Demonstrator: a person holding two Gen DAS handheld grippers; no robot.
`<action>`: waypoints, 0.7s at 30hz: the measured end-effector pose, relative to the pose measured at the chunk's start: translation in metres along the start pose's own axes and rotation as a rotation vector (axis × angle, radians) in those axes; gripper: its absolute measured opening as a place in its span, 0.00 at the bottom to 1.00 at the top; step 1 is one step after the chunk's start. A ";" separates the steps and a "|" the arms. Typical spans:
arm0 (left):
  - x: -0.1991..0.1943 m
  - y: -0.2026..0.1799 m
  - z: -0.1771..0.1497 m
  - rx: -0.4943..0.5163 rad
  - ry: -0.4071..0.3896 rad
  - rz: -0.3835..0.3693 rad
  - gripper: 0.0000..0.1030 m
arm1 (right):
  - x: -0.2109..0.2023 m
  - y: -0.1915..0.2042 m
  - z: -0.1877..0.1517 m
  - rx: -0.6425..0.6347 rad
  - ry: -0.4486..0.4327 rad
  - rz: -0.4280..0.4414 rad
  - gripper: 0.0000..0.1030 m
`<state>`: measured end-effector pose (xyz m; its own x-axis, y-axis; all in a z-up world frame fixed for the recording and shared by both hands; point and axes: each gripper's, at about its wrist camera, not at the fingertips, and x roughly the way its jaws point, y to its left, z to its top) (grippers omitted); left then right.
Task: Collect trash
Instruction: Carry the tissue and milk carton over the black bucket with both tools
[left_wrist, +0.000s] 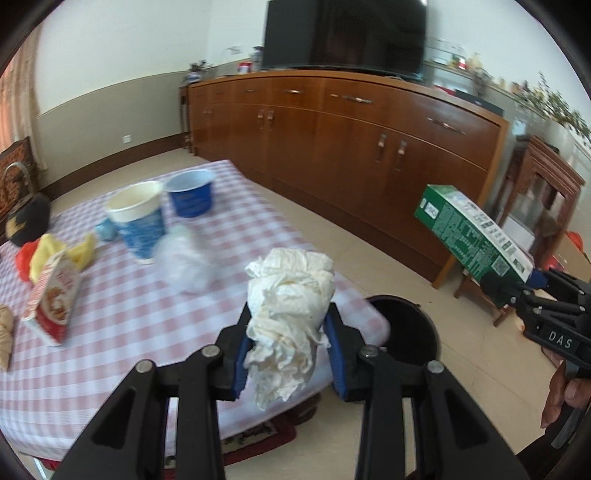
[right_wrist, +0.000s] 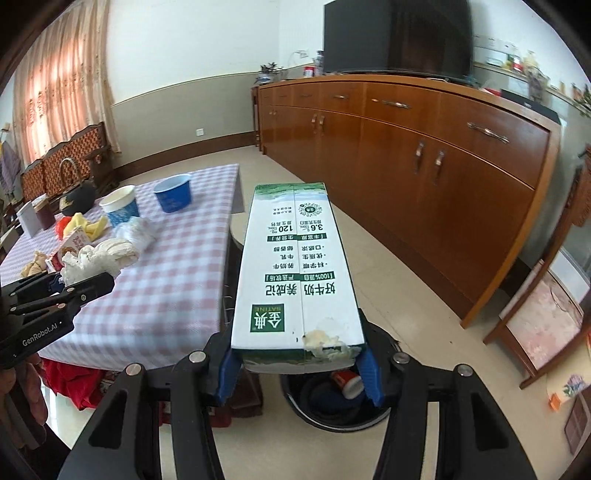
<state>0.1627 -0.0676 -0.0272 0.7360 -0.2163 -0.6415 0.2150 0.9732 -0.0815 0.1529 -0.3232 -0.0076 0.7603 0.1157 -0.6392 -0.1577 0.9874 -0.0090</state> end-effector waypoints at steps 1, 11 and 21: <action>0.001 -0.007 0.001 0.010 0.002 -0.010 0.36 | -0.002 -0.008 -0.003 0.008 0.002 -0.006 0.55; 0.022 -0.073 -0.007 0.095 0.045 -0.098 0.36 | -0.009 -0.068 -0.039 -0.001 0.048 -0.045 0.55; 0.070 -0.138 -0.034 0.160 0.152 -0.167 0.36 | 0.019 -0.109 -0.077 -0.032 0.138 -0.028 0.55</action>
<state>0.1633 -0.2142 -0.0868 0.5797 -0.3469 -0.7373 0.4332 0.8976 -0.0818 0.1356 -0.4368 -0.0780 0.6710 0.0698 -0.7381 -0.1596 0.9858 -0.0518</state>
